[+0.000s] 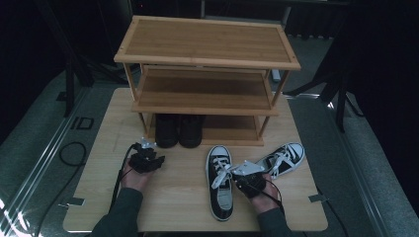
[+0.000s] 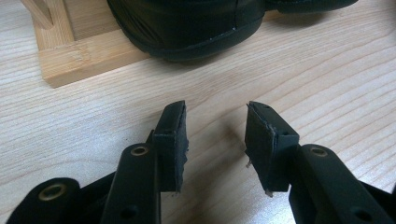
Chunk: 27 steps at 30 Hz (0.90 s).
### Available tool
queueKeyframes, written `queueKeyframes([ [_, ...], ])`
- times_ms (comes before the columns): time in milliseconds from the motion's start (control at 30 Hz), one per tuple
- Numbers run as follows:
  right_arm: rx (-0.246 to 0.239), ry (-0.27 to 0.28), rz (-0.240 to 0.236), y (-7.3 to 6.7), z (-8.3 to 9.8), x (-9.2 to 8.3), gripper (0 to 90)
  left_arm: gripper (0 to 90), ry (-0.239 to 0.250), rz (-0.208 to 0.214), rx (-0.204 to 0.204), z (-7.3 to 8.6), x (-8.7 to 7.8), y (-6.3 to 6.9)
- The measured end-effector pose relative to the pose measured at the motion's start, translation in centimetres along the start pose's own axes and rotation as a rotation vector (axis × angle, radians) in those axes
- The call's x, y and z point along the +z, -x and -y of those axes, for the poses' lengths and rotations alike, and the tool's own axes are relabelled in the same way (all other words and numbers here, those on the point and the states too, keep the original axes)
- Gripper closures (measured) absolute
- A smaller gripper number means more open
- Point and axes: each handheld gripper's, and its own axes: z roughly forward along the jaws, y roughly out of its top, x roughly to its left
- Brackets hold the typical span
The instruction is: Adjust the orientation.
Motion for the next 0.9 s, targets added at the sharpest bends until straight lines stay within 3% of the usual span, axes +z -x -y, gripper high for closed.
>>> queueKeyframes([
  [333, -0.015, -0.005, -0.015, -0.2, -0.8, 0.5, 90.0, 58.4, -0.001, 0.000, 0.002, 0.0, 0.0, 0.0],
  [533, -0.036, 0.010, -0.044, -0.4, -1.5, -1.0, 89.6, 58.4, -0.002, 0.001, 0.002, 0.0, 0.1, 0.0],
  [733, -0.060, 0.010, -0.050, -0.9, -1.8, -2.8, 83.5, 58.4, -0.002, 0.001, 0.000, 0.0, 0.0, 0.0],
  [900, -0.028, 0.024, -0.069, -0.8, -1.7, -4.1, 80.6, 58.3, -0.002, 0.002, 0.002, 0.0, 0.1, 0.1],
])
